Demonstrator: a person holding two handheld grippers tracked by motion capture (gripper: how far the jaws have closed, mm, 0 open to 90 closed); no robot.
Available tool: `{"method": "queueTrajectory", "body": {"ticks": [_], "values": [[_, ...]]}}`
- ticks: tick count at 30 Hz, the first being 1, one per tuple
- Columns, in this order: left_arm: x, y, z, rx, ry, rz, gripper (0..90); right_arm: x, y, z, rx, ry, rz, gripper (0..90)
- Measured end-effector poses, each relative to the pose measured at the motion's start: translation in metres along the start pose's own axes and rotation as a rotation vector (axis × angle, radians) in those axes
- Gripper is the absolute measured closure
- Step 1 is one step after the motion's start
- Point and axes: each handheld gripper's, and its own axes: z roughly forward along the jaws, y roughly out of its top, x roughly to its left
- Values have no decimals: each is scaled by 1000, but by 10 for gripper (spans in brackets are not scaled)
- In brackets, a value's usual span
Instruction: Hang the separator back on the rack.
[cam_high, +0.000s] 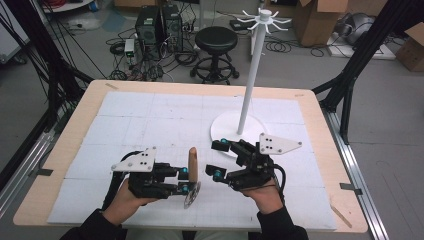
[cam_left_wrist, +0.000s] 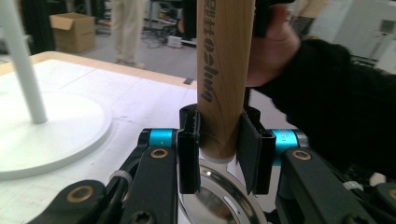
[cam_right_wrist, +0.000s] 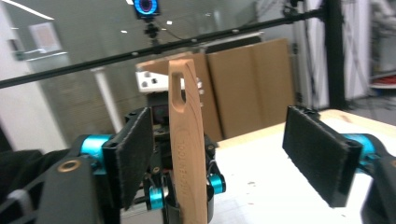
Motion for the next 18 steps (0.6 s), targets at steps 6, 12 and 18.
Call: {"method": "queueTrajectory", "body": {"ticks": [6,12,18], "values": [[-2,1,0,0,-85,6,707,-1,-4,4,28,144,-16,301],[-3,2,3,12,-123,7,707,2,-4,15,69,238,-30,383],[-5,2,7,12,-149,9,707,1,-3,19,81,277,-39,485]]}}
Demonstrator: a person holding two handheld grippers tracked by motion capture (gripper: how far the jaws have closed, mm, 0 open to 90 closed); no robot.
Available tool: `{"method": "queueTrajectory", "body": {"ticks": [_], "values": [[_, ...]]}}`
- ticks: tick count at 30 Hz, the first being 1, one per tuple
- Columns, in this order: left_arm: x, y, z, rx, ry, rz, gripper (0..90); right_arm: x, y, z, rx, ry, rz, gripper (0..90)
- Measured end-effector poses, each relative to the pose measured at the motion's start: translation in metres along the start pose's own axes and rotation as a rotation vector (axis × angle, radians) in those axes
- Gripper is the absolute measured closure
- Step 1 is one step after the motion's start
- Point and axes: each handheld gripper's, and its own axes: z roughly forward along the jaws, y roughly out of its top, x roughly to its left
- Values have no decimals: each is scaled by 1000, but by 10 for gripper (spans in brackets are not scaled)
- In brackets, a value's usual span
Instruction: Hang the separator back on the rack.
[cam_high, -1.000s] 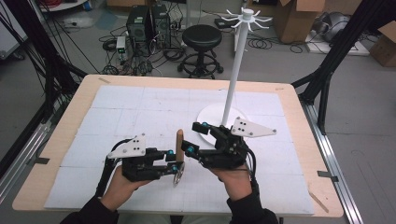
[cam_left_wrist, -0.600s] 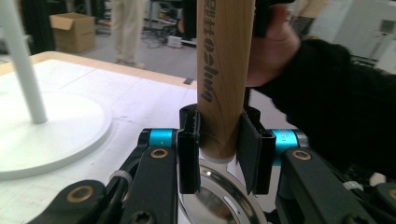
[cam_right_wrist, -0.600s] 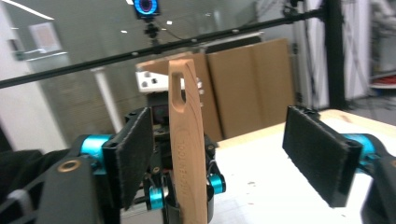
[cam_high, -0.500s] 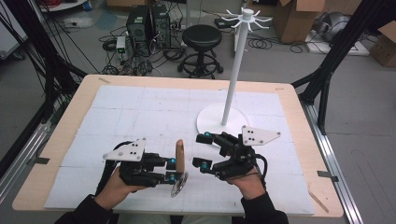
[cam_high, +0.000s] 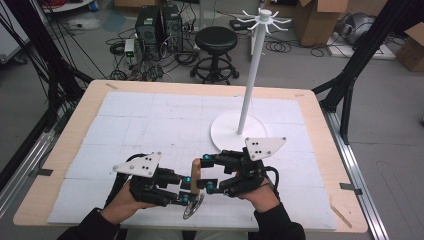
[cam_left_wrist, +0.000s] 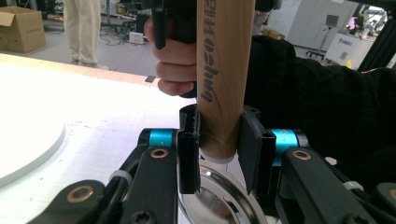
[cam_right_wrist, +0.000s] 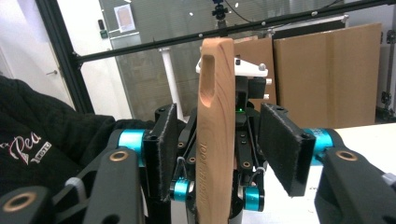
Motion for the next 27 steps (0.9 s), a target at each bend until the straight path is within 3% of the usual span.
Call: {"method": "queueTrajectory", "body": {"ticks": [7,10,17,21,23,27], "values": [[-1,0,2,11,-30,3,707,-1,0,4,20,56,-1,584],[-1,0,3,11,-42,6,707,-1,0,7,31,81,-23,687],[-1,0,2,13,-44,9,706,1,0,9,34,75,-25,711],[0,0,-1,-23,-4,-4,672,3,0,8,15,23,-28,714],[-1,0,-1,-52,57,-17,500,3,1,8,20,-32,-23,715],[-1,0,-1,-36,175,16,396,5,5,8,11,-164,-19,716]]}}
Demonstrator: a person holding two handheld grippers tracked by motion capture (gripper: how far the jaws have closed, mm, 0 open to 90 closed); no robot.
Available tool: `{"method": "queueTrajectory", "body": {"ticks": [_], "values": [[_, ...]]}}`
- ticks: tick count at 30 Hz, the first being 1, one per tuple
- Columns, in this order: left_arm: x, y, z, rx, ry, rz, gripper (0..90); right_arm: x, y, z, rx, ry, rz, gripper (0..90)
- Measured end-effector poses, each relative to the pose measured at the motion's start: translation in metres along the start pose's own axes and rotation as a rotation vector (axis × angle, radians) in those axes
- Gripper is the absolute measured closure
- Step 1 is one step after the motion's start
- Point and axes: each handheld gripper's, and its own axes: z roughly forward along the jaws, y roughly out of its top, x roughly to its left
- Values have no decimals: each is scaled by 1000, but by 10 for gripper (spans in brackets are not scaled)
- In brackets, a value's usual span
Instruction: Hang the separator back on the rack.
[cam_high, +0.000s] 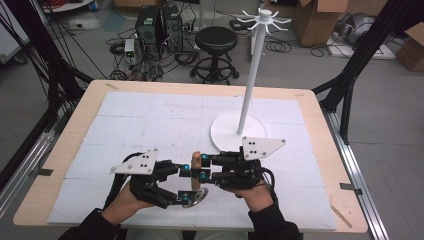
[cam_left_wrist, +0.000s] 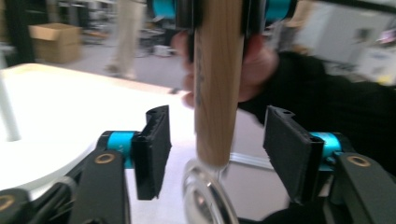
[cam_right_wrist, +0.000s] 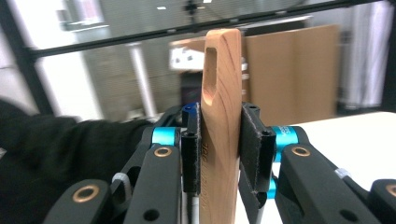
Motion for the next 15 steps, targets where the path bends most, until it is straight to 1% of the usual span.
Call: {"method": "queueTrajectory", "body": {"ticks": [1,2,4,5,7,10,12,15], "values": [[0,0,0,4,26,4,390,2,2,0,-1,-38,6,716],[1,0,0,5,47,10,389,3,4,1,-4,-70,1,716],[0,0,1,-2,89,15,393,6,7,2,-13,-150,10,716],[1,0,1,-3,101,15,395,7,8,2,-23,-179,12,716],[2,1,1,1,135,16,413,10,9,3,-22,-234,29,716],[2,3,3,-5,160,22,453,14,10,6,-20,-322,45,716],[2,4,4,-9,173,24,472,16,10,7,-22,-370,60,716],[2,6,8,3,178,25,513,17,9,8,-27,-408,72,716]]}}
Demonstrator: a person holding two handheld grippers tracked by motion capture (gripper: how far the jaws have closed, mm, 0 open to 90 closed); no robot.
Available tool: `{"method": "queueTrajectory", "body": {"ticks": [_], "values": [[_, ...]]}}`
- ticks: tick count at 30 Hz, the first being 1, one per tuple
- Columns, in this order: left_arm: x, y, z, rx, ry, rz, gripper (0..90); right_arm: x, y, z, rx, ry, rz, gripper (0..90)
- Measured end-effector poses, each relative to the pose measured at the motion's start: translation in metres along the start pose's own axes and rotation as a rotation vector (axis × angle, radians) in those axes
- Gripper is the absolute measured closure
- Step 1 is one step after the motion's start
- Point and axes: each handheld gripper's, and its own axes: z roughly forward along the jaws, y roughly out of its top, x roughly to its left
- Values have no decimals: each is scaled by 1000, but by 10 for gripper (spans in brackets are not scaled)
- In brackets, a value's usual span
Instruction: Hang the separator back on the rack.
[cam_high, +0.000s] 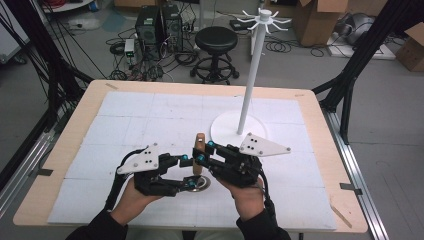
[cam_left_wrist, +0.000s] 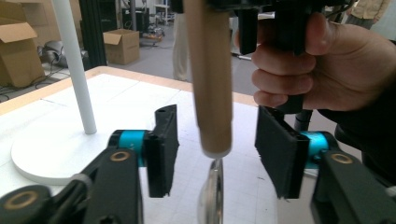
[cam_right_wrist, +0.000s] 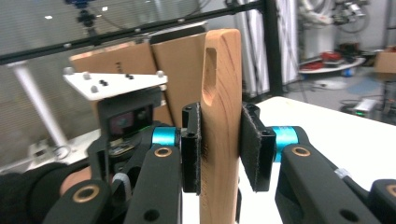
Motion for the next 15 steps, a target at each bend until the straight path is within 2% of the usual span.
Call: {"method": "queueTrajectory", "body": {"ticks": [4,8,15], "values": [[1,0,3,12,-7,-14,586,1,-1,2,4,6,10,716],[2,0,4,24,-13,-14,702,3,-3,3,8,-2,4,716],[5,0,4,36,-24,-34,726,3,-4,1,3,-7,14,712]]}}
